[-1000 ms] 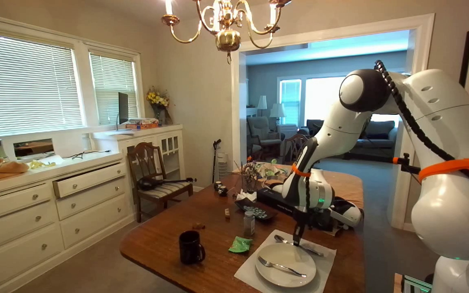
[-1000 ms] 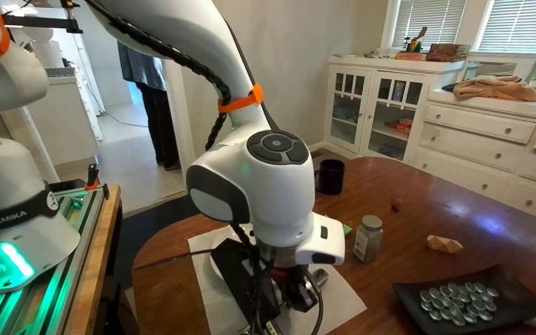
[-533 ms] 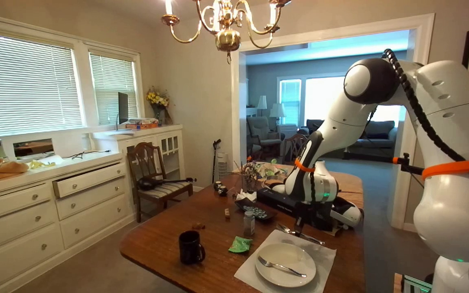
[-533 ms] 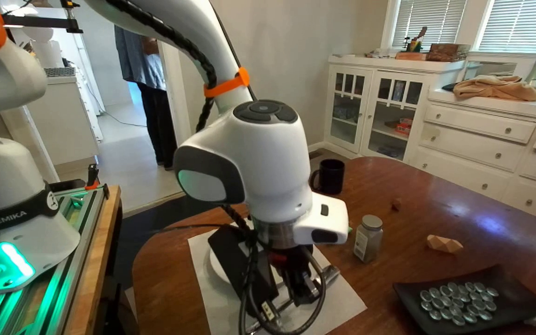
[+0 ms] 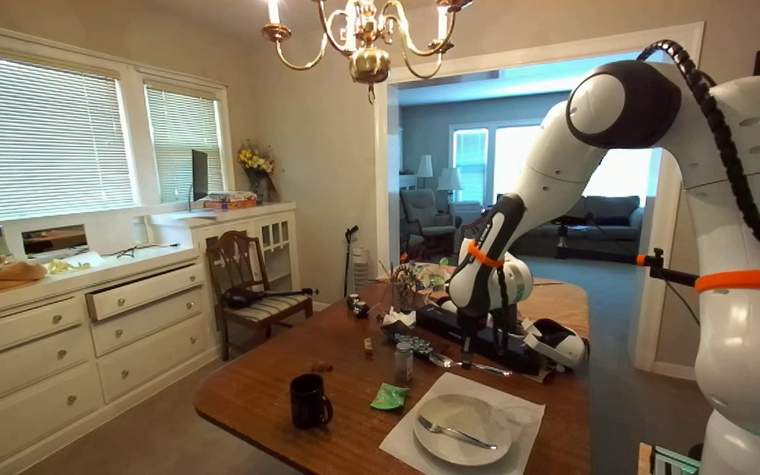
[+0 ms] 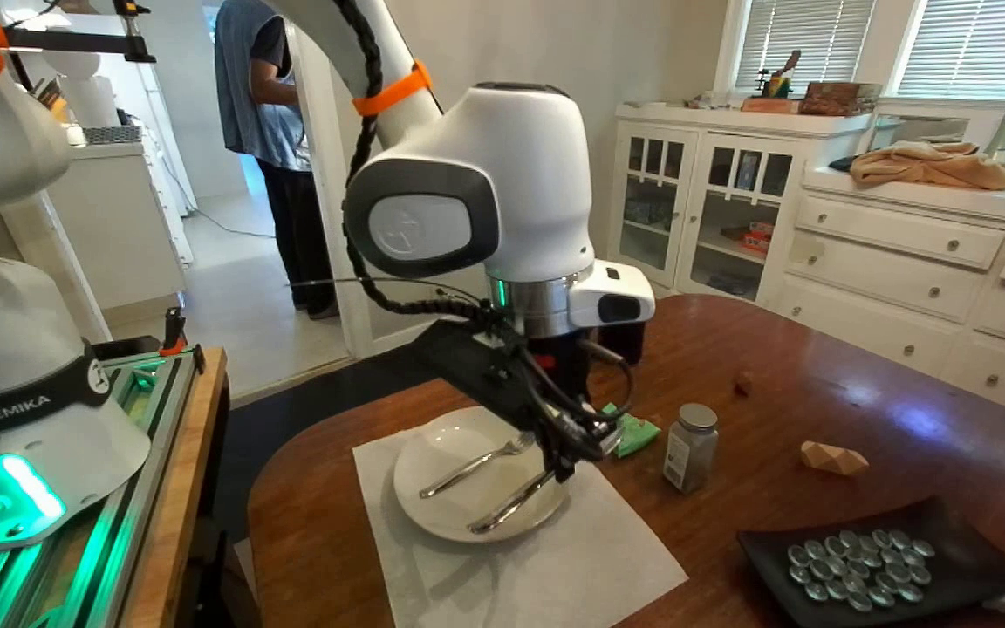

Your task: Put the fork, spoon and small bottle on the plate

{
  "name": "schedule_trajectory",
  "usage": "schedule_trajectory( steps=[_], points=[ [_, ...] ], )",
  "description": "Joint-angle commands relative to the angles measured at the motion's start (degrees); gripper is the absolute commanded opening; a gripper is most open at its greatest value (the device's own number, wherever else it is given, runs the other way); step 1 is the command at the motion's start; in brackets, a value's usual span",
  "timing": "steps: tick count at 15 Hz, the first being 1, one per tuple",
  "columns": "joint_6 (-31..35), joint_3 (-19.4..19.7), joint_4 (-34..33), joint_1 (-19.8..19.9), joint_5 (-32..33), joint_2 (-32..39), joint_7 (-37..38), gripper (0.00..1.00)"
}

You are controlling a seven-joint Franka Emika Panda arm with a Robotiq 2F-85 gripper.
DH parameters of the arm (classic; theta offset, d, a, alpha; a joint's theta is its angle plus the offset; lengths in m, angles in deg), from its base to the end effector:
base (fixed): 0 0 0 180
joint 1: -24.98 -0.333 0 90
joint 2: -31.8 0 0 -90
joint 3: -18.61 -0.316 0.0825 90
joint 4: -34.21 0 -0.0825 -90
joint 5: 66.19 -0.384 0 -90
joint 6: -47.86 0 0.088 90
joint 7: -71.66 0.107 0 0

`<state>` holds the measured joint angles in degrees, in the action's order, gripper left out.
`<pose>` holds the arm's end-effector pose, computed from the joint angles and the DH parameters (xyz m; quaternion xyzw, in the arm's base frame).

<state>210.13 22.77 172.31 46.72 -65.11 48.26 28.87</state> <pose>0.4585 -0.2228 0.2075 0.9851 0.1573 0.0481 0.0493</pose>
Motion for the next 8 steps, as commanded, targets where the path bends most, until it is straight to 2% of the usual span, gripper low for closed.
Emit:
schedule_trajectory(
  steps=[1,4,8],
  points=[
    [-5.4,-0.9,-0.4,-2.2,-0.2,-0.8,0.7,0.03],
    [-7.9,-2.1,0.7,-2.6,-2.4,-1.1,0.1,0.03],
    [-6.0,-4.4,2.9,-1.3,-8.1,-0.8,-2.7,0.03]
  ],
)
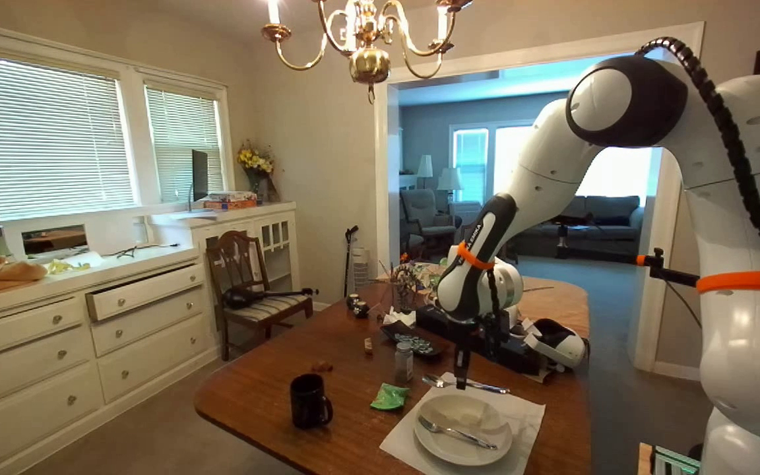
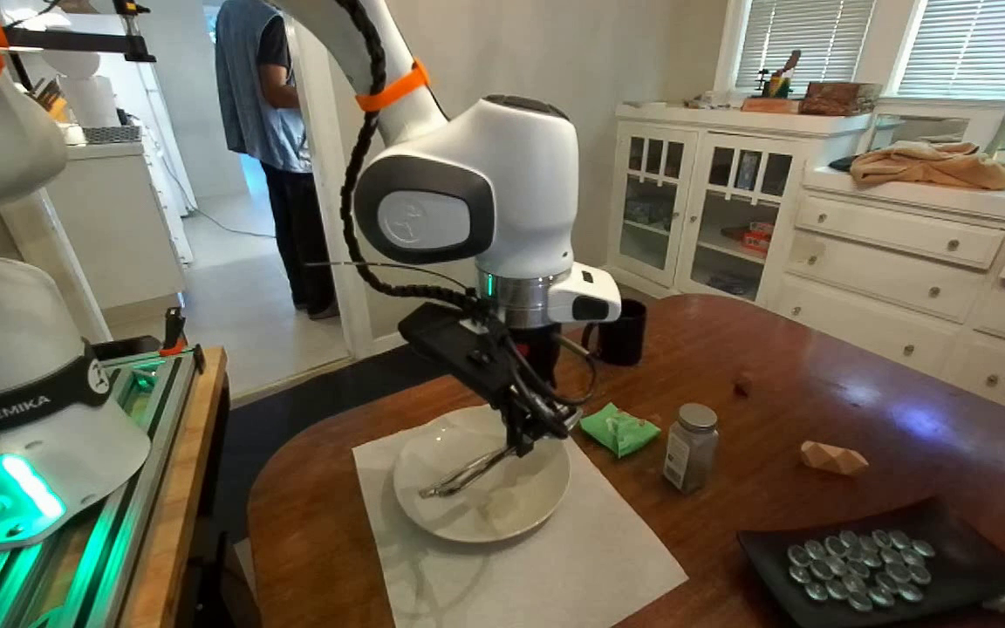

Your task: Put the fork, spoon and small bottle on the plate

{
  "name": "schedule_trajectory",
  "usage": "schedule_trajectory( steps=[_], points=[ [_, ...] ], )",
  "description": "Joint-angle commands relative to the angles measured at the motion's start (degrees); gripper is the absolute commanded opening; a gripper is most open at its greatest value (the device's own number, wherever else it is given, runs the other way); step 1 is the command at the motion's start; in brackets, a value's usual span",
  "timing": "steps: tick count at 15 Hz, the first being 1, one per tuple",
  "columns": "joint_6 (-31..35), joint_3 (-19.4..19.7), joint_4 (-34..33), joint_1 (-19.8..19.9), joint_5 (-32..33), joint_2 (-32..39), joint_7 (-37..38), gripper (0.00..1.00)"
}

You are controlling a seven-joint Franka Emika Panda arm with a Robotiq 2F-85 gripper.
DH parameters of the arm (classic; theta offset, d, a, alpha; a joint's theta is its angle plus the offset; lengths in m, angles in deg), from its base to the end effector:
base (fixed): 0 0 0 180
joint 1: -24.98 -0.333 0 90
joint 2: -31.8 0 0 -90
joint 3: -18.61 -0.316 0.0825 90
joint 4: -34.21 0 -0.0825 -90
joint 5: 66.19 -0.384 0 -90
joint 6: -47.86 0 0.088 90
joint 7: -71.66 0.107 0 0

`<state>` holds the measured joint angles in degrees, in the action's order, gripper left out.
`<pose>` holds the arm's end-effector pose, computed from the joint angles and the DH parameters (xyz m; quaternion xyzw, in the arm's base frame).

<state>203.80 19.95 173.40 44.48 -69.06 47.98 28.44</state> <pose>0.4584 -0.1769 0.1927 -0.9850 -0.1721 -0.0081 0.0033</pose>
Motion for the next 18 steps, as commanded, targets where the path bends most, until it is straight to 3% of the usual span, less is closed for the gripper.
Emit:
schedule_trajectory(
  steps=[1,5,12,18],
  points=[
    [0.8,-2.0,1.9,1.2,-5.7,0.1,-3.0,0.03],
    [2.4,-2.7,1.2,1.6,-8.1,2.6,-6.0,0.03],
    [1.8,-2.4,-1.1,2.1,-6.8,7.4,-6.5,0.03],
    [5.1,-3.0,-3.3,2.1,-5.4,10.8,-5.5,0.03]
  ],
)
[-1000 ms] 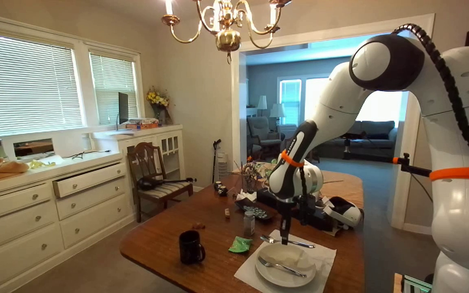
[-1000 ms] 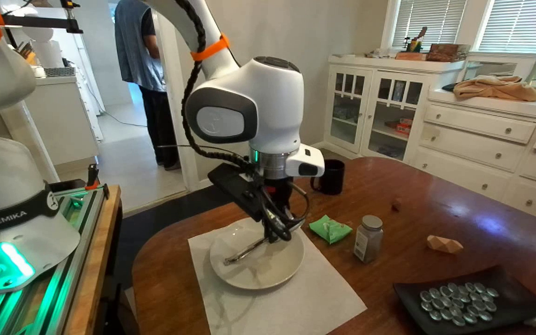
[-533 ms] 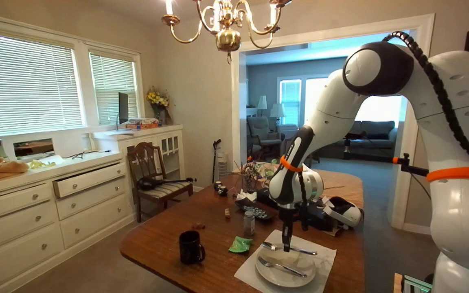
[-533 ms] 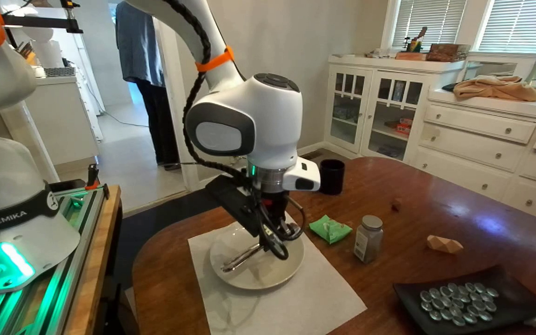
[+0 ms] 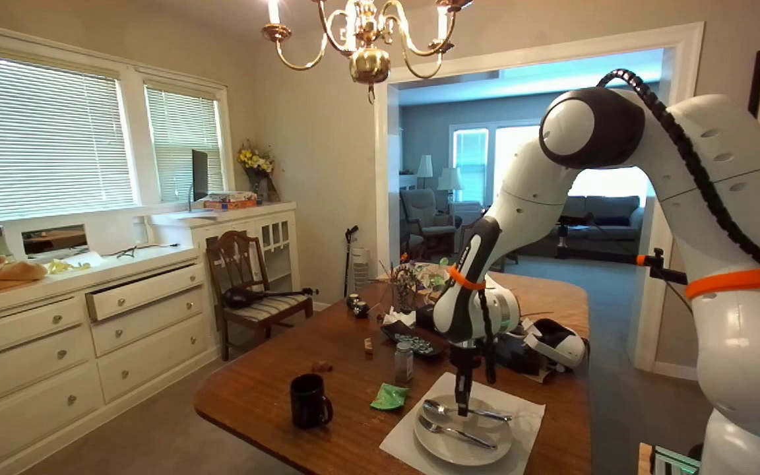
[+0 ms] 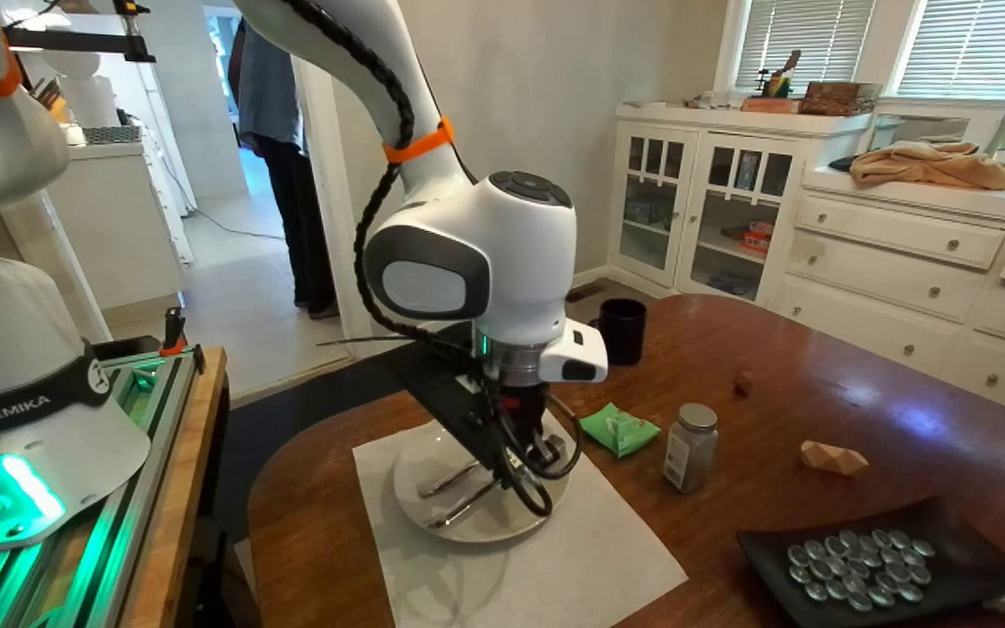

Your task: Put the fork, spoon and small bottle on the plate

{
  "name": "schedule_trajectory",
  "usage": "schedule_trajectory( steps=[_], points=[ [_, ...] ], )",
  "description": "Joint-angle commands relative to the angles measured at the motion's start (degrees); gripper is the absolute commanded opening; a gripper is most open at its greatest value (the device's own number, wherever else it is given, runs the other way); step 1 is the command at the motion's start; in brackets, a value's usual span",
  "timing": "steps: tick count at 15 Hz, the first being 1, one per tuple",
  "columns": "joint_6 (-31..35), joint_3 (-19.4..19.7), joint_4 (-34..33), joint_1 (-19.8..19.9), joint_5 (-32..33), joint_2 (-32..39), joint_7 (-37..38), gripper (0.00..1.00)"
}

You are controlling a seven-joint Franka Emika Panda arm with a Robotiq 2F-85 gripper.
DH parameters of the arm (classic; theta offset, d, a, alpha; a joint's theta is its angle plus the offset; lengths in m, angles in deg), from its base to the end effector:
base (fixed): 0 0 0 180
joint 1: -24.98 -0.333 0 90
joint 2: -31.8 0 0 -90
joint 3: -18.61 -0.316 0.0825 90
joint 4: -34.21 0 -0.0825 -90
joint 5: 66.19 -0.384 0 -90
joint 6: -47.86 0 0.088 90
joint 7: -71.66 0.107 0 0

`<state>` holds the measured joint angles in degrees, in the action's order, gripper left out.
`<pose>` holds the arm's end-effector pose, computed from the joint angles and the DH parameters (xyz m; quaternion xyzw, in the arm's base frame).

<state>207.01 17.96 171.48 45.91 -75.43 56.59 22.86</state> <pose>0.4536 -0.1747 0.1338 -0.9845 -0.1713 0.0045 0.0384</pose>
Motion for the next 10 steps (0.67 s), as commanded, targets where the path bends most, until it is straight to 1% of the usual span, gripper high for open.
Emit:
schedule_trajectory(
  steps=[1,10],
  points=[
    [2.5,-1.4,-1.6,0.9,1.0,2.6,0.0,0.03],
    [3.5,-2.9,-1.0,1.0,1.4,3.1,0.4,0.03]
  ],
)
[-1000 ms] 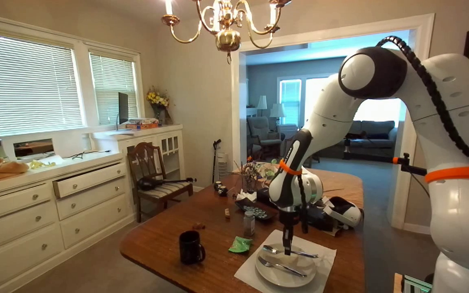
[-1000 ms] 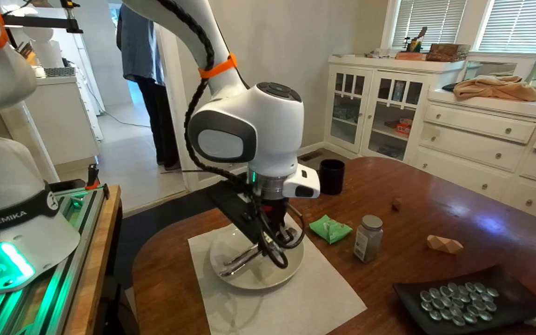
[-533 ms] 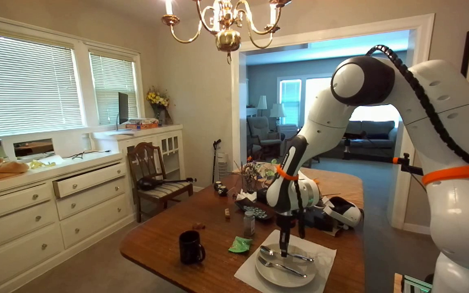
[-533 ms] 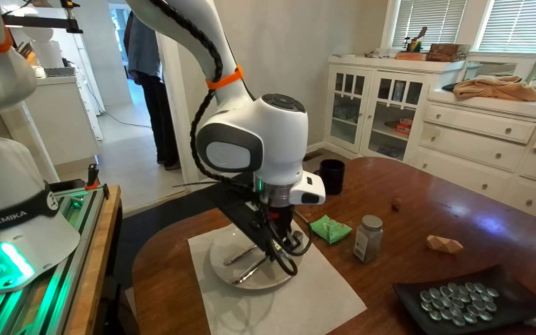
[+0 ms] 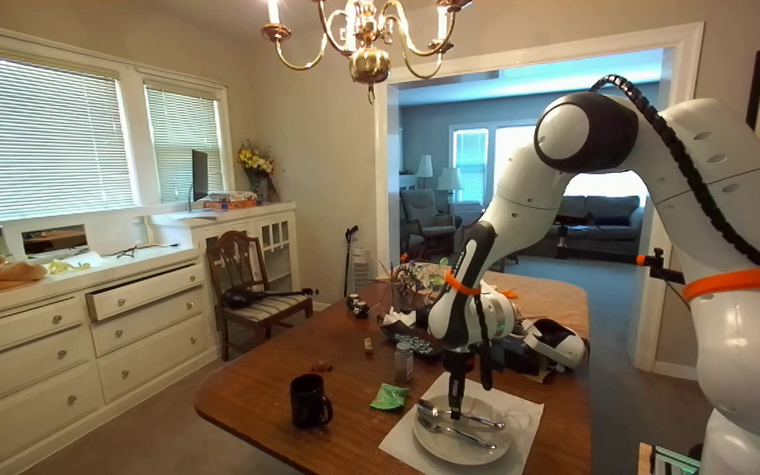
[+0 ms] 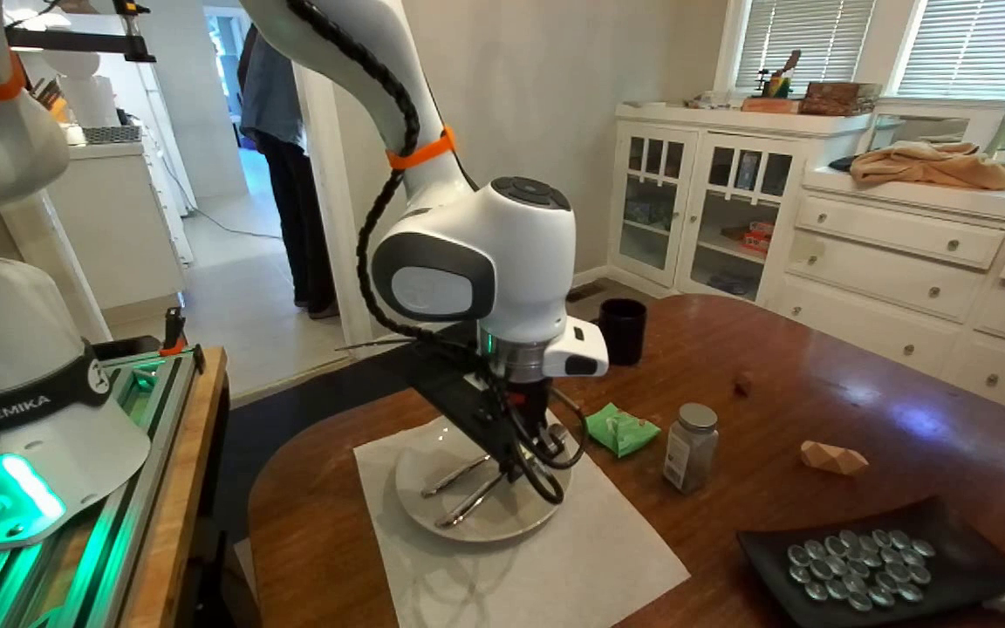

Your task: Put the fork, spoon and small bottle on the plate

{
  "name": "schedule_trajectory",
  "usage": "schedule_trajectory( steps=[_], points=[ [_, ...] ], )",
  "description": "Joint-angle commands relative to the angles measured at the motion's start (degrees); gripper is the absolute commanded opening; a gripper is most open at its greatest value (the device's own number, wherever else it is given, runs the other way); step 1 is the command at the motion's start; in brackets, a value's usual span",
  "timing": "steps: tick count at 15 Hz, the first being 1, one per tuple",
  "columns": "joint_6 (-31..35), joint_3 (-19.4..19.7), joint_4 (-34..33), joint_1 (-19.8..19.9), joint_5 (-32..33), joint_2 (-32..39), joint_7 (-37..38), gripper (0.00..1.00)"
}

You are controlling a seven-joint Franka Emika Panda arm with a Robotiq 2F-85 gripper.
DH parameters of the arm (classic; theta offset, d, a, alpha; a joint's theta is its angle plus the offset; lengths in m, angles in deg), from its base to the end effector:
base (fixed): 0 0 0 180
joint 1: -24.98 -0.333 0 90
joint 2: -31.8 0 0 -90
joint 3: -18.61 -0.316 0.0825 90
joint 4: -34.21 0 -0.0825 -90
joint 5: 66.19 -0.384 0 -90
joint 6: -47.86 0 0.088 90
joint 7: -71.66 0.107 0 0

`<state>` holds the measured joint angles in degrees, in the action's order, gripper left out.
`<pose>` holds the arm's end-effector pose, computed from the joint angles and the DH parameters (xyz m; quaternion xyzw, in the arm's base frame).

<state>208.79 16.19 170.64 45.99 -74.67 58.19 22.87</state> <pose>0.4633 -0.1615 0.1270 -0.9811 -0.1898 -0.0039 0.0363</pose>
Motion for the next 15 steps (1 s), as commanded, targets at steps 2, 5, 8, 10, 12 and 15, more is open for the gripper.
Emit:
schedule_trajectory(
  steps=[2,5,8,10,12,15],
  points=[
    [1.9,-1.3,-0.2,1.0,0.5,1.6,0.7,0.03],
    [2.1,-1.3,-0.3,0.9,0.1,1.7,1.6,0.03],
    [2.8,-1.9,-0.4,1.4,-0.8,1.9,2.5,0.03],
    [3.4,-2.6,-0.4,1.9,-1.5,2.1,3.5,0.03],
    [3.9,-3.2,-0.4,2.3,-1.7,2.1,4.6,0.03],
    [4.0,-3.6,-0.6,2.6,-1.4,2.3,6.2,0.03]
  ],
)
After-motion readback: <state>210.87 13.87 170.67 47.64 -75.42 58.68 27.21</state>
